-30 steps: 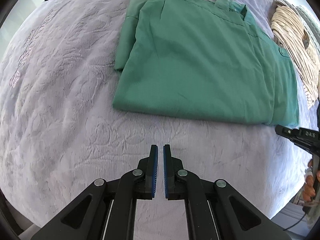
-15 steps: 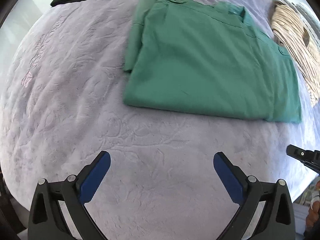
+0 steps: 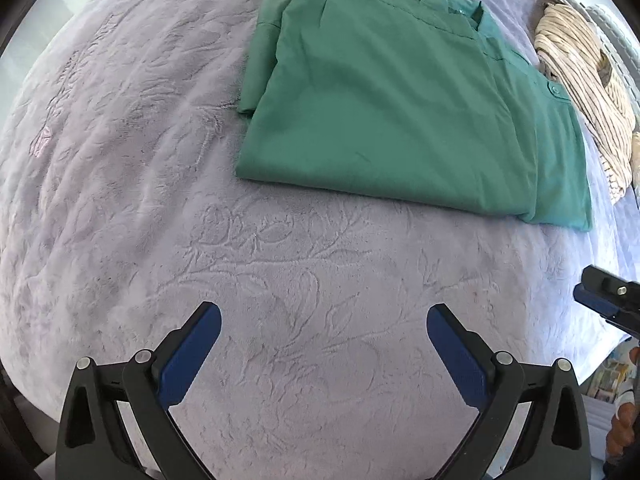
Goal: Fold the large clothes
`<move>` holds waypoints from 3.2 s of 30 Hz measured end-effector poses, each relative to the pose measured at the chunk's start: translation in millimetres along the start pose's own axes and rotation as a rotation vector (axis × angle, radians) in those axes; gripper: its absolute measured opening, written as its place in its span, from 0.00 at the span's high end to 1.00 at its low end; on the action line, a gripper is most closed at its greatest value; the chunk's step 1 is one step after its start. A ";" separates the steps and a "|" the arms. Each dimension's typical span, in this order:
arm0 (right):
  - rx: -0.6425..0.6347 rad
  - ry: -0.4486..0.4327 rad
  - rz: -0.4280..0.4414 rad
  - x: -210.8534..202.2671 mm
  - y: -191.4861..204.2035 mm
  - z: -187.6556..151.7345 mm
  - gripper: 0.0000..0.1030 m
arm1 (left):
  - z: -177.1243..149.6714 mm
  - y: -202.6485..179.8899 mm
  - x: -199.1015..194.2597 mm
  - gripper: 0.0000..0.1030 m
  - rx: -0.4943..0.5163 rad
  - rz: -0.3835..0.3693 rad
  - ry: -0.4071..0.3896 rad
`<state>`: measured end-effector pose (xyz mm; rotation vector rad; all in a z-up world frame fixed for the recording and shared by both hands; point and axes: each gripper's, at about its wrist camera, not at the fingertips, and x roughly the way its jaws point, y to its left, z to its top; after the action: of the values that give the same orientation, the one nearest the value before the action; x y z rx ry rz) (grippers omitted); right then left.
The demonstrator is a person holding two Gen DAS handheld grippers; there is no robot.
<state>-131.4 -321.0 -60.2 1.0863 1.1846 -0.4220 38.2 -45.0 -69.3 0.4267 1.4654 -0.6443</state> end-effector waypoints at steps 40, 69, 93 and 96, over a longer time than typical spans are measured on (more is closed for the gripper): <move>0.047 0.106 0.047 38.4 28.1 -19.9 0.00 | 2.6 36.8 2.8 0.00 -0.005 -0.032 -0.024; 0.379 -0.055 0.682 152.0 54.0 37.6 0.00 | 84.2 109.3 23.4 0.00 -0.105 -0.350 -0.117; 0.038 0.161 0.517 115.4 65.0 39.8 0.89 | 191.7 33.6 84.8 0.71 -0.055 -0.475 -0.064; -0.064 0.033 0.379 74.4 49.5 46.9 0.89 | 191.7 33.8 71.6 0.82 -0.052 -0.487 -0.104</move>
<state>-40.9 -318.9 -105.0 1.2335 0.9855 -0.0720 206.7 -150.0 -129.1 -0.0117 1.4908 -0.9952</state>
